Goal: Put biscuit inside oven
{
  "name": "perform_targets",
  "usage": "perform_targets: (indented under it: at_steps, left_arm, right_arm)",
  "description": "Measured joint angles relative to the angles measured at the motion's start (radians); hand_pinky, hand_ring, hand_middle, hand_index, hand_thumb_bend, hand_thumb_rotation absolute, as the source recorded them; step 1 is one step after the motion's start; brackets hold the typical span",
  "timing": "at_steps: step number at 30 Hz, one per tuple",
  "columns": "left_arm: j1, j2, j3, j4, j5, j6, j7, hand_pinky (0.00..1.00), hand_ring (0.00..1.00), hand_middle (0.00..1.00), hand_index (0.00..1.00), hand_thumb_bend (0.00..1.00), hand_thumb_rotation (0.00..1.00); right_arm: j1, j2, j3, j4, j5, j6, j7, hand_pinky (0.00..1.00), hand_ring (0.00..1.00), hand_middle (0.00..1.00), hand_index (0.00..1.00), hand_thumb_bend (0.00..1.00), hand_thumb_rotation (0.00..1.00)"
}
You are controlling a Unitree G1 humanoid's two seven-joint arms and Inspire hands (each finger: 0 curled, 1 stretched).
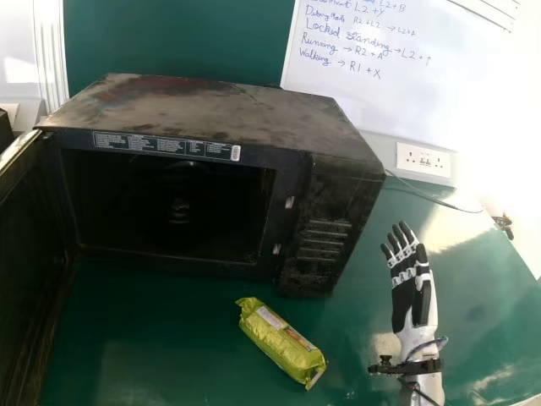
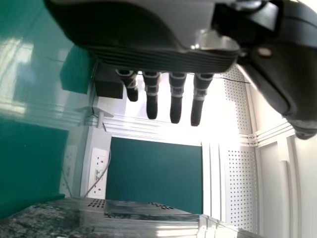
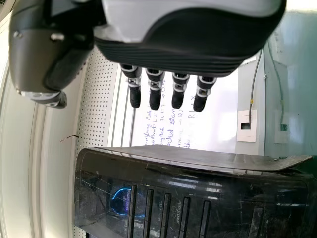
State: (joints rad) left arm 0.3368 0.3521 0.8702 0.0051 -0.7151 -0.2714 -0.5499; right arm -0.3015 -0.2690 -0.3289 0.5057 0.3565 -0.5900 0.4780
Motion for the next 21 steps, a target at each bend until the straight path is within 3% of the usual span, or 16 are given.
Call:
perform_targets:
  at_steps: [11,21]
  left_arm:
    - [0.004,-0.003,-0.001,-0.004,0.006,0.000,0.010,0.84,0.93,0.93,0.89,1.00,0.91]
    - [0.006,-0.005,-0.002,-0.004,0.006,-0.003,0.001,0.80,0.90,0.91,0.87,1.00,0.83]
  right_arm:
    - [0.000,-0.002,0.000,0.000,-0.009,-0.001,-0.004,1.00,1.00,1.00,0.98,0.74,0.87]
    - [0.013,-0.020,0.002,-0.021,-0.037,-0.002,-0.006,1.00,1.00,1.00,0.98,0.72,0.89]
